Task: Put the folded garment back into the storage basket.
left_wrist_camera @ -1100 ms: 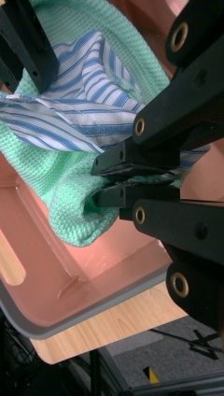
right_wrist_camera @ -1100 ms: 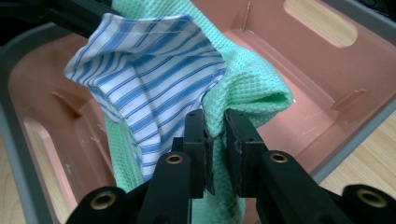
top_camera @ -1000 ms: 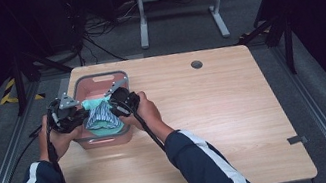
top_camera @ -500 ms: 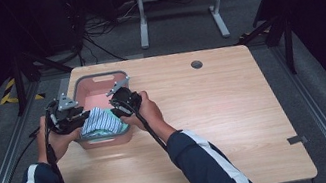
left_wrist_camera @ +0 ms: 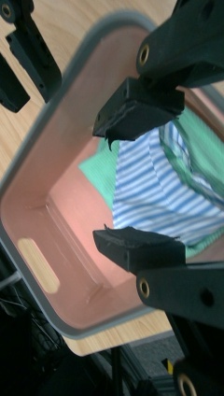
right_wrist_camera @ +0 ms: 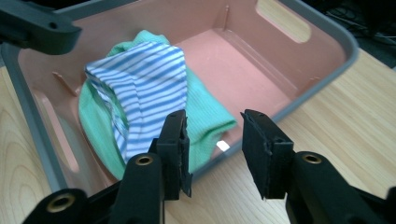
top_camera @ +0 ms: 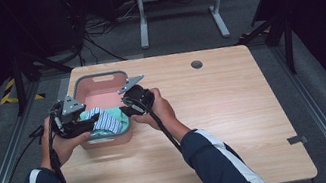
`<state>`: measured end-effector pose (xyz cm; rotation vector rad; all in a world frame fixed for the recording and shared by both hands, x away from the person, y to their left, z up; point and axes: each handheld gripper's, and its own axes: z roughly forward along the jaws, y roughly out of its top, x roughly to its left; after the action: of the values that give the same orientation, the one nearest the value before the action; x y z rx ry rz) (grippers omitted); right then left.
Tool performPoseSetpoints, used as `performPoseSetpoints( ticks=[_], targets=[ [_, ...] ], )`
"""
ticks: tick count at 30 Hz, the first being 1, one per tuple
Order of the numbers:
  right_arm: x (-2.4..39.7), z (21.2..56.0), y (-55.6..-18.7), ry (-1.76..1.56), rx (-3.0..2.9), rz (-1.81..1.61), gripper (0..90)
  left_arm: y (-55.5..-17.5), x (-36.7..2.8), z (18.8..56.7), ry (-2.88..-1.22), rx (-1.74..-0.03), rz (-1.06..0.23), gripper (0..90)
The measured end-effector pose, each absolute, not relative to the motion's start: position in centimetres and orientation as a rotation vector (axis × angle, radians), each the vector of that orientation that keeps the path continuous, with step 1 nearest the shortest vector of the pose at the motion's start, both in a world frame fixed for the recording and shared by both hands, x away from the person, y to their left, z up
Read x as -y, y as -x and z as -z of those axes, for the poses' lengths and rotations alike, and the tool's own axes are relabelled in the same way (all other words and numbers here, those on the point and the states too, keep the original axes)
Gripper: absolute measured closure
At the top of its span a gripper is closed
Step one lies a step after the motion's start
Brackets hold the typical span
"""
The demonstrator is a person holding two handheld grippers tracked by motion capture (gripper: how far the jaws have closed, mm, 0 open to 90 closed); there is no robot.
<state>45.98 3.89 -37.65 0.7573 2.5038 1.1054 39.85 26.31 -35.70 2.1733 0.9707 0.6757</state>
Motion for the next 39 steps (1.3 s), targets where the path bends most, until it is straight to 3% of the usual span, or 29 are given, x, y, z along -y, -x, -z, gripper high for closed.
performPoseSetpoints(
  ticks=[7,19,39],
  targets=[
    [-1.3,36.7,-45.2,-0.726,-2.479,-1.076,56.1,-38.6,-24.7,35.4,-2.153,-0.935,-0.649,33.2],
    [2.5,36.5,-43.8,-0.678,-2.486,-0.990,47.1,-36.6,-22.7,35.3,-2.163,-0.879,-0.631,27.1],
    [9.0,36.7,-41.2,-0.674,-2.464,-0.915,43.2,-34.5,-19.0,37.3,-2.271,-0.753,-0.599,26.7]
  ],
)
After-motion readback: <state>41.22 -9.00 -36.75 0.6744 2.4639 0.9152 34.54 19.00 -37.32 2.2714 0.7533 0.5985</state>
